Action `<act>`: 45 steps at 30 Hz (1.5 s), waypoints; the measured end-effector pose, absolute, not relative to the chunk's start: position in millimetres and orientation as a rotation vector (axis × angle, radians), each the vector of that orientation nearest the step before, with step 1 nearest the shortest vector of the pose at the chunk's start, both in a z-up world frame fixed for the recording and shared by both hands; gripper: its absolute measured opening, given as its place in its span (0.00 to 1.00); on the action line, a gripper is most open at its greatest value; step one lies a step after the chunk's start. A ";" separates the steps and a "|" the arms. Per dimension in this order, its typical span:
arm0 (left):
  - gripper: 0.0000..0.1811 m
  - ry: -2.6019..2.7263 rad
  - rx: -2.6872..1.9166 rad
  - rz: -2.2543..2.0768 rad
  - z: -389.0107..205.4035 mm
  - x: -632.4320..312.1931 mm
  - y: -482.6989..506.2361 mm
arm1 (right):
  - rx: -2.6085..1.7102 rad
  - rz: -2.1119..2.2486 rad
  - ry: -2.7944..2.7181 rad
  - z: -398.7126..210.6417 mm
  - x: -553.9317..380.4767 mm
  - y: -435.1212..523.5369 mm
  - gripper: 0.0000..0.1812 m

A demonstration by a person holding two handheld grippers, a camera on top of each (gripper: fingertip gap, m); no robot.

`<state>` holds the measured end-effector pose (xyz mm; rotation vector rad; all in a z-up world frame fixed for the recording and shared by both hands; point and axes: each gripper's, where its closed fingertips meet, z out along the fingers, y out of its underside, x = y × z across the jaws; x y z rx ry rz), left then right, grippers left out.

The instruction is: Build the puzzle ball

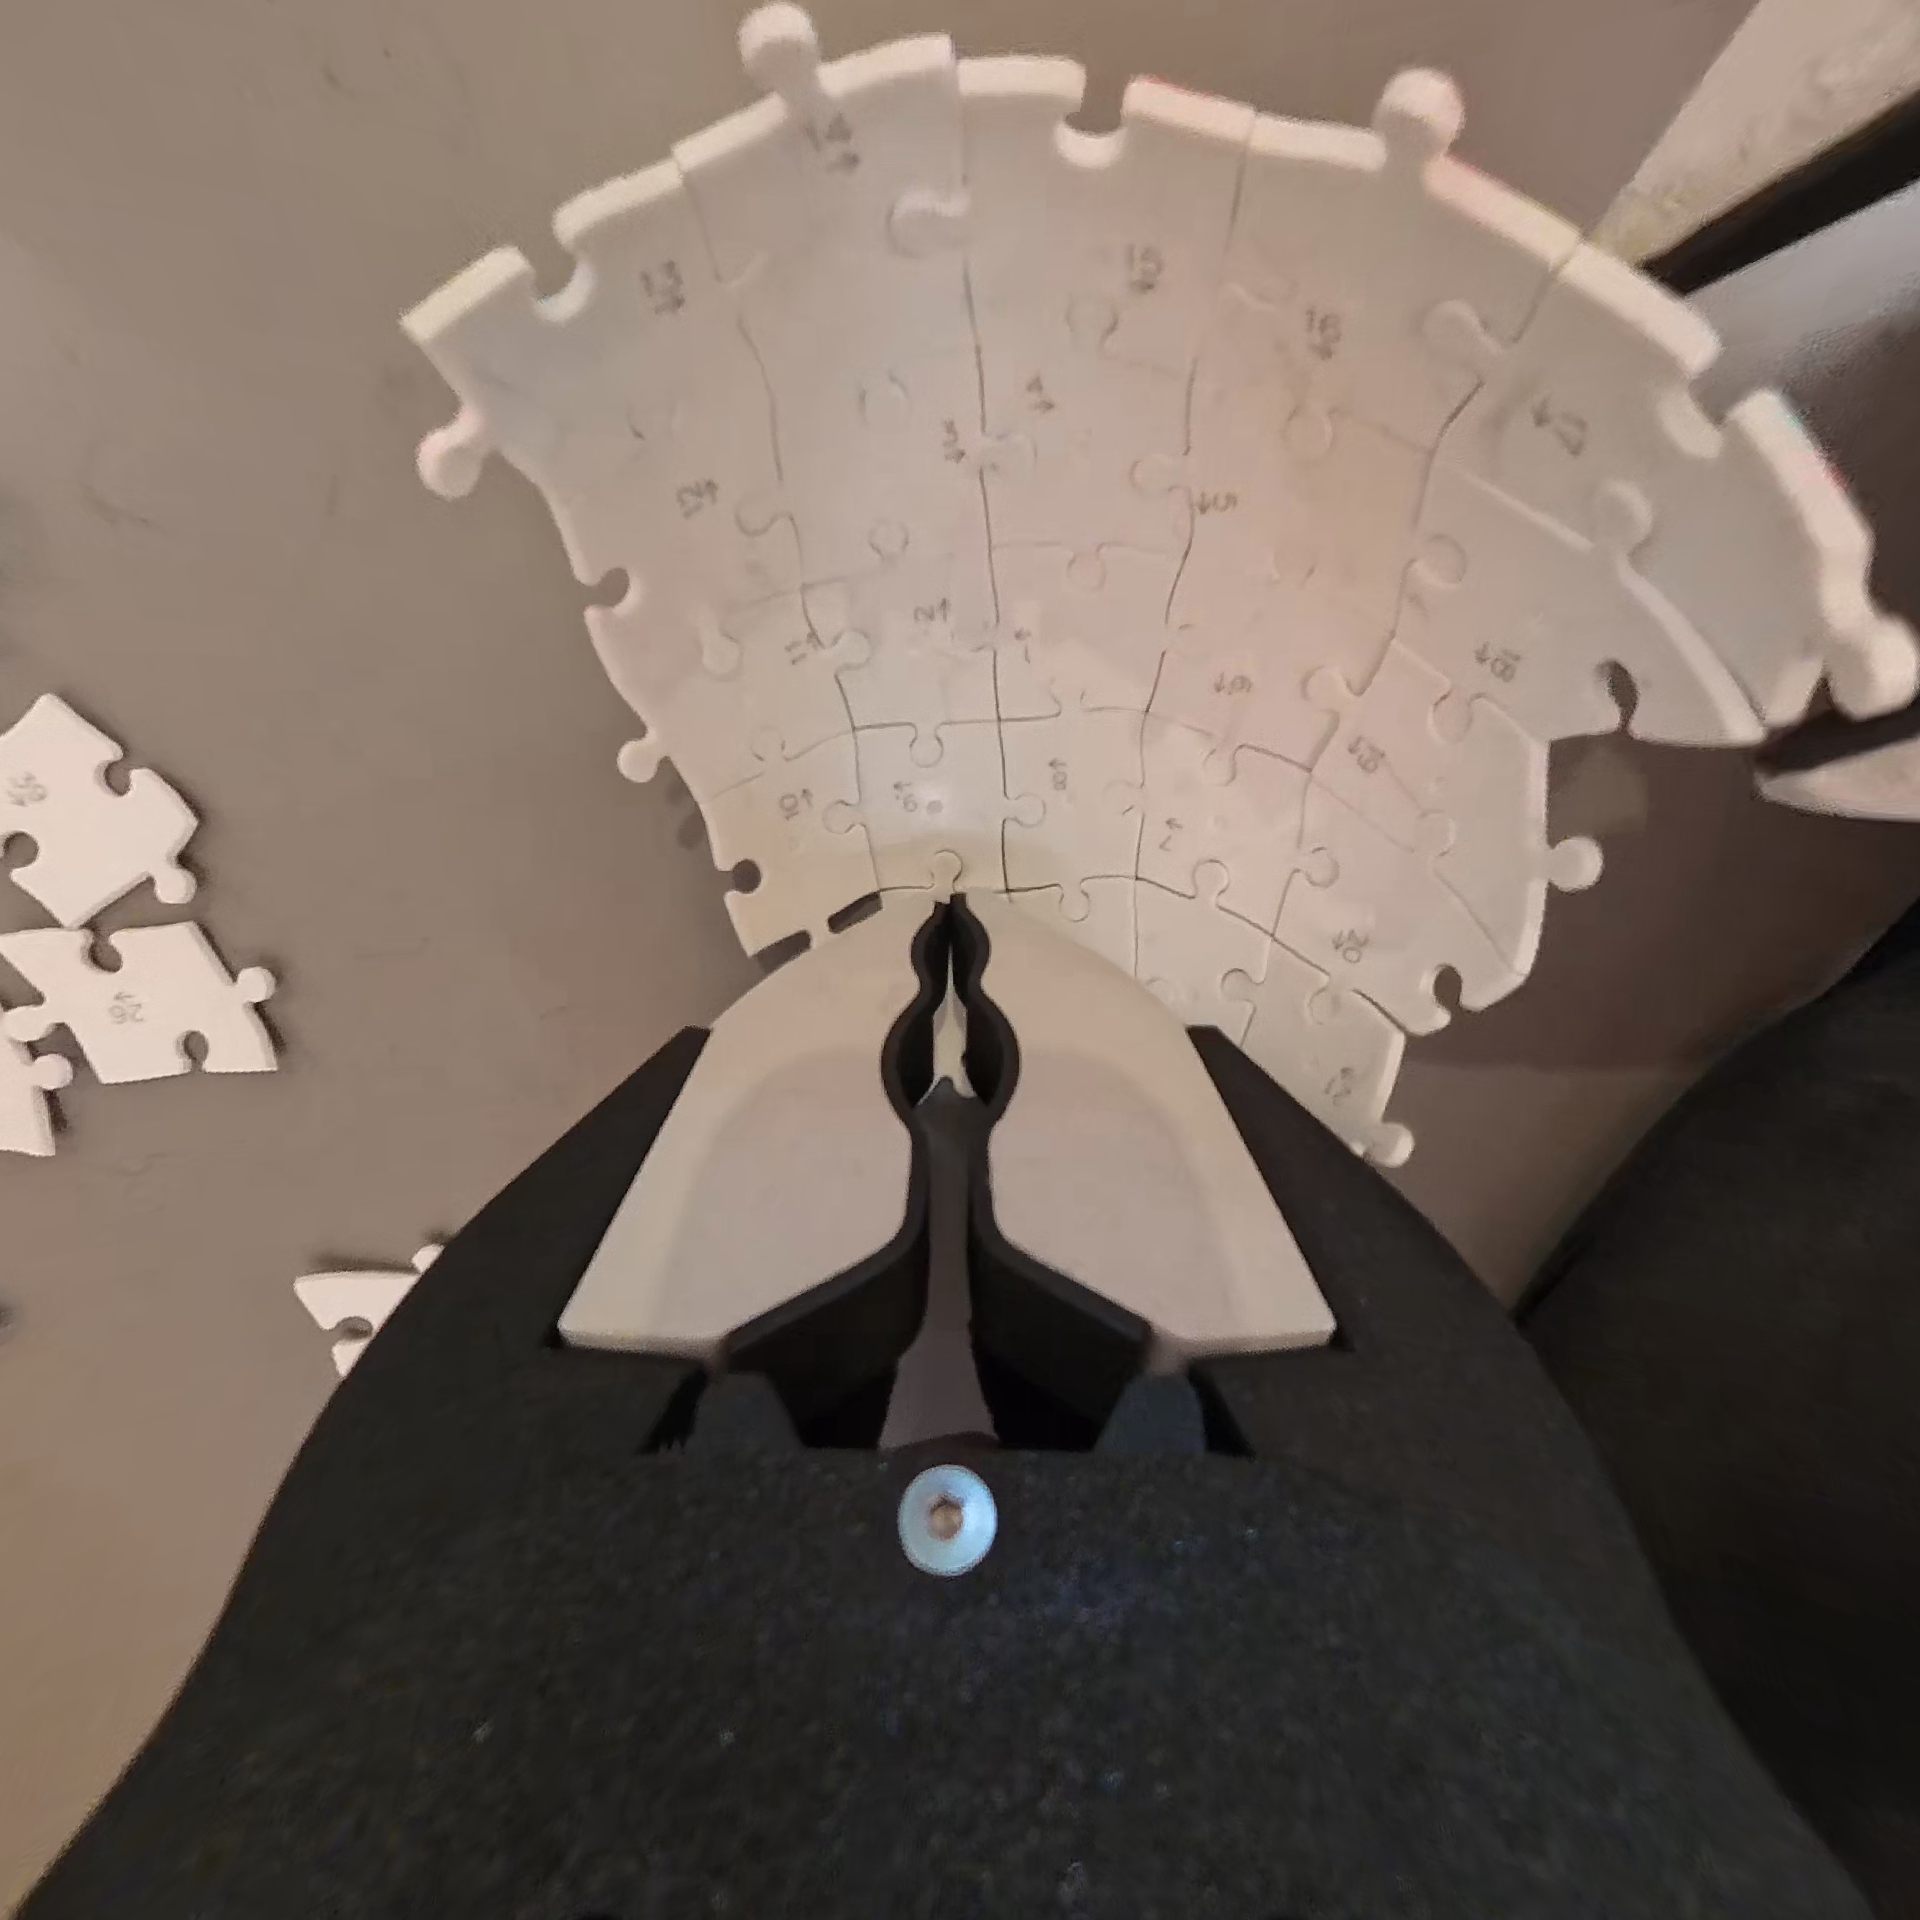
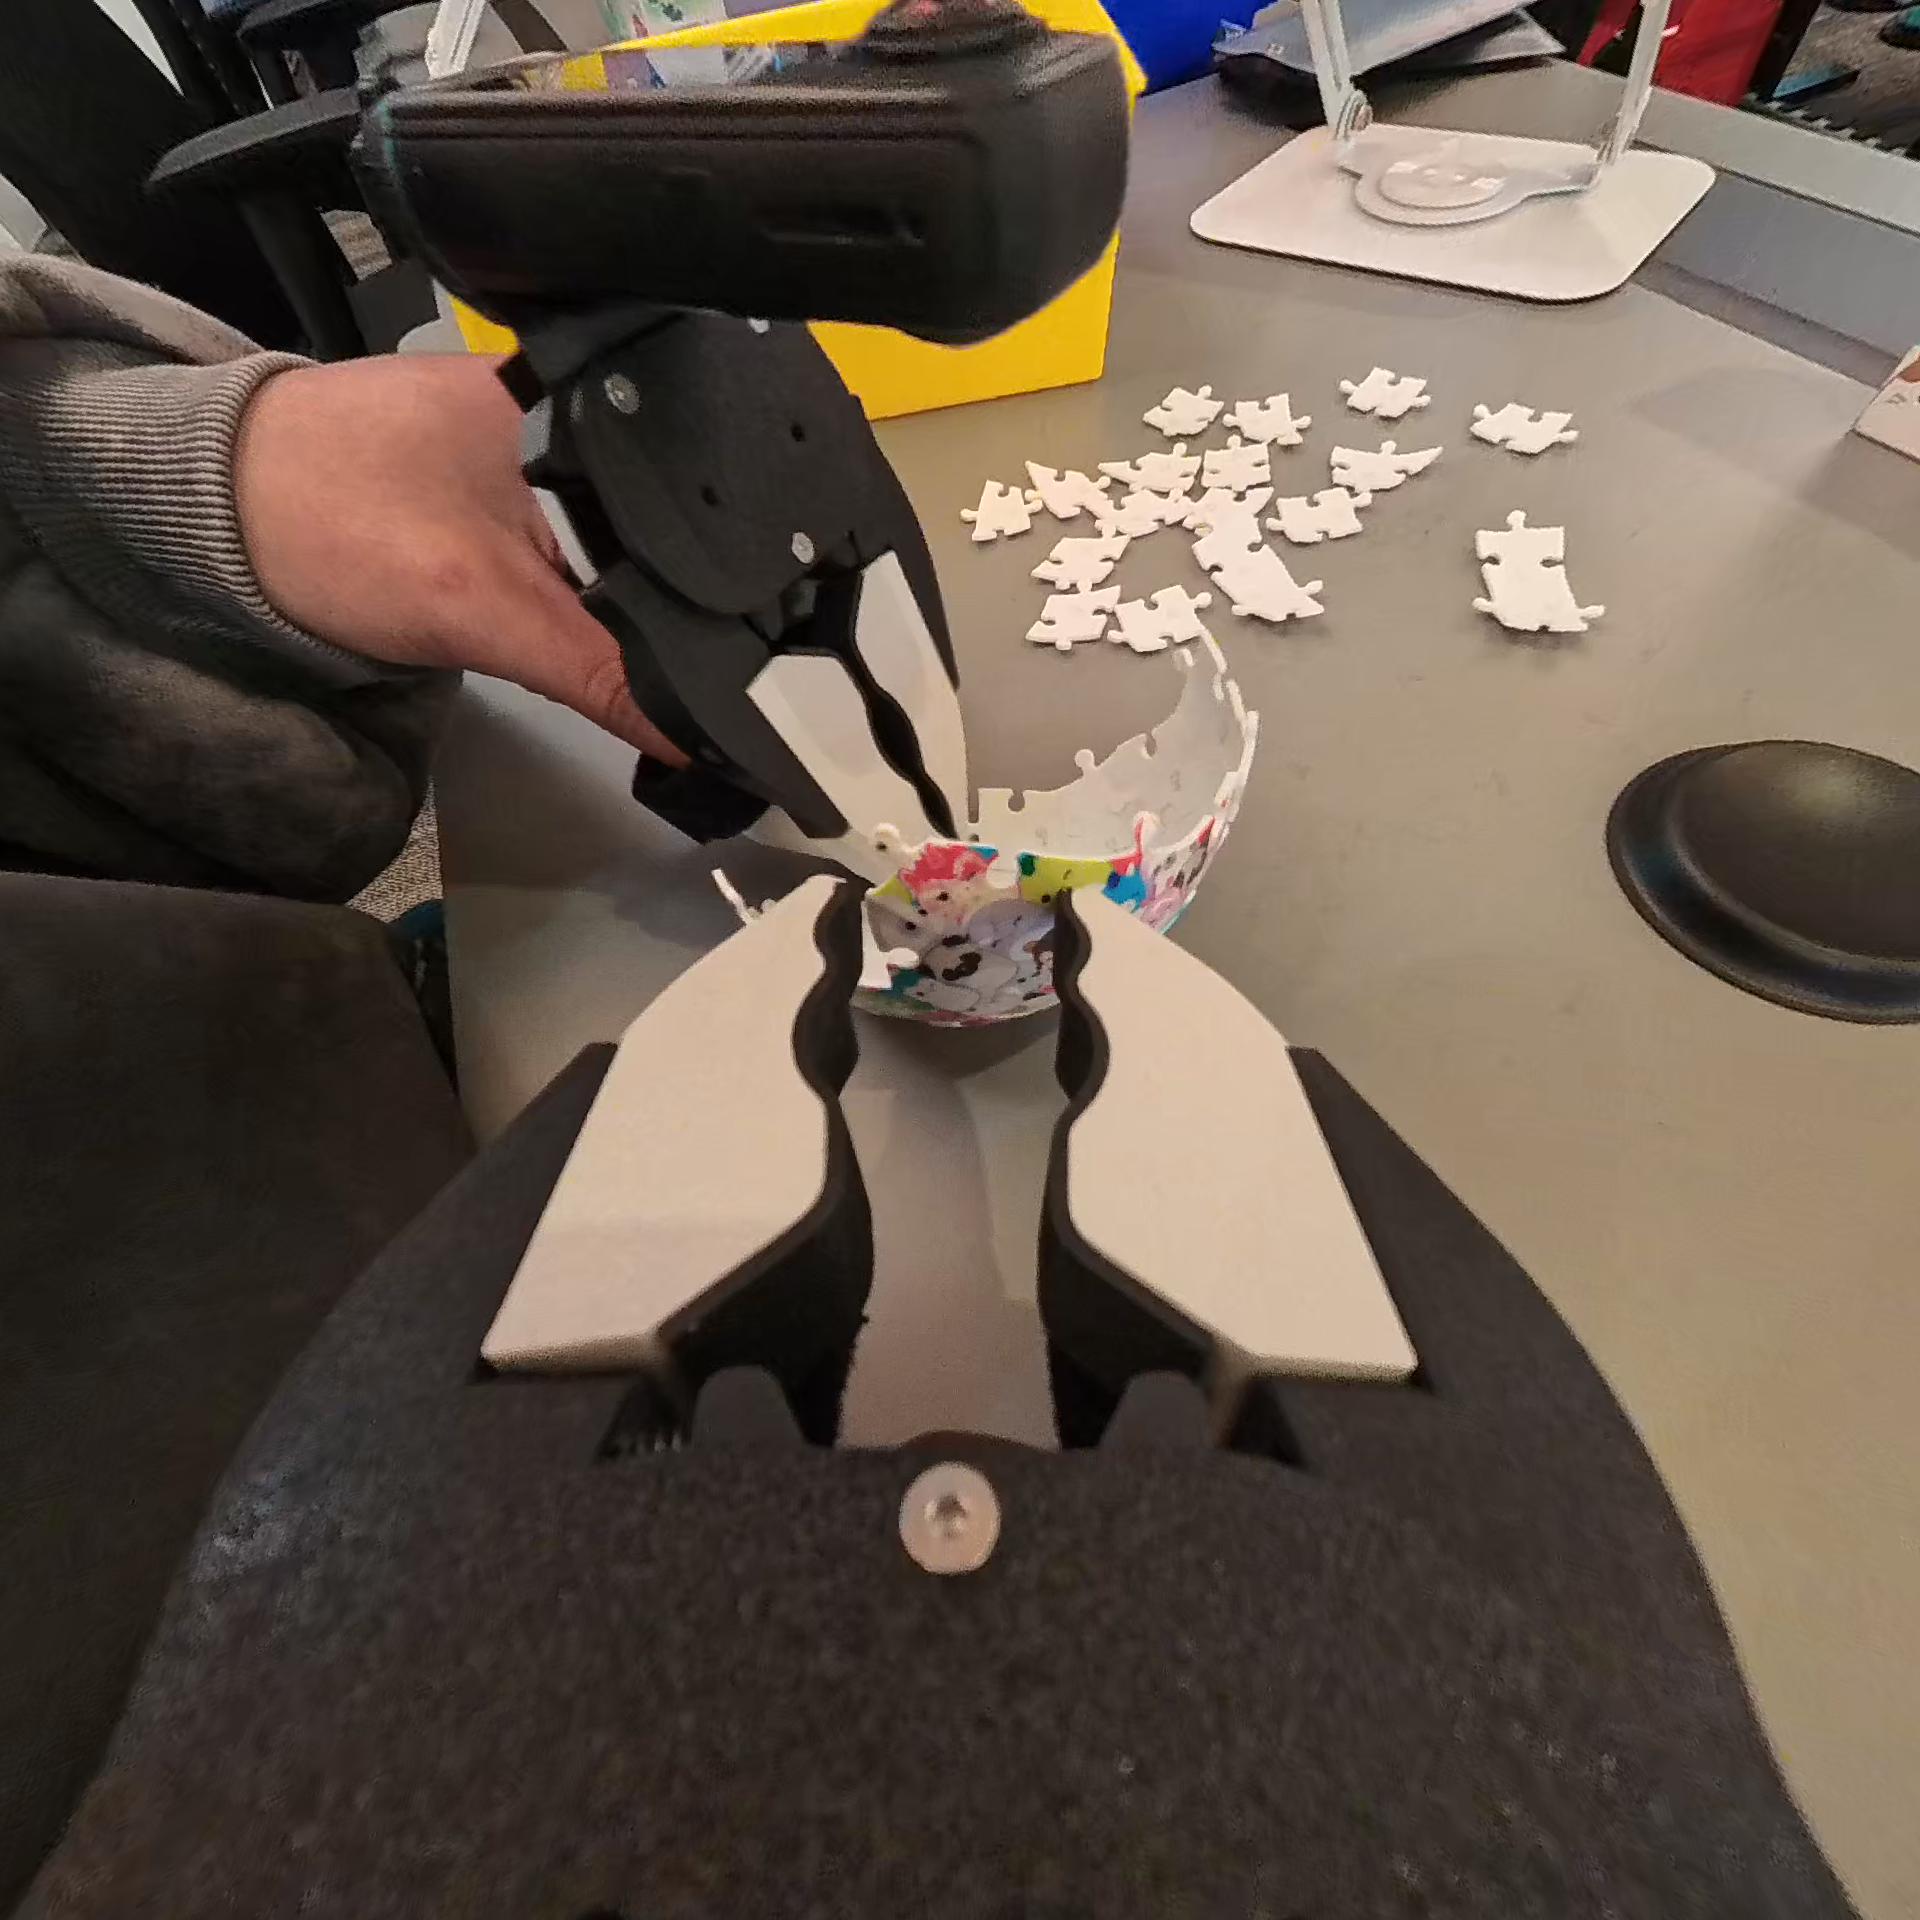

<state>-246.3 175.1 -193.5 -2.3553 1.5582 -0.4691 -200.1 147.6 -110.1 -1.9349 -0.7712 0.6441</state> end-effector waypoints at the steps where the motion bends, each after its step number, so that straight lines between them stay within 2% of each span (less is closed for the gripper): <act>1: 0.00 1.561 -2.355 -0.468 -193.6 -245.8 175.1 | -1.930 0.650 -0.777 -109.3 -201.5 147.0 0.19; 23: 0.00 1.552 -2.368 -0.578 -192.2 -243.3 168.4 | -1.929 0.635 -0.823 -109.9 -209.4 146.1 0.20; 29: 0.00 1.473 -2.347 -0.586 -175.1 -256.1 181.1 | -1.947 0.634 -0.829 -114.9 -209.5 146.8 0.20; 45: 0.00 1.456 -2.422 -0.517 -192.3 -280.9 187.7 | -1.938 0.642 -0.827 -117.9 -195.7 150.3 0.22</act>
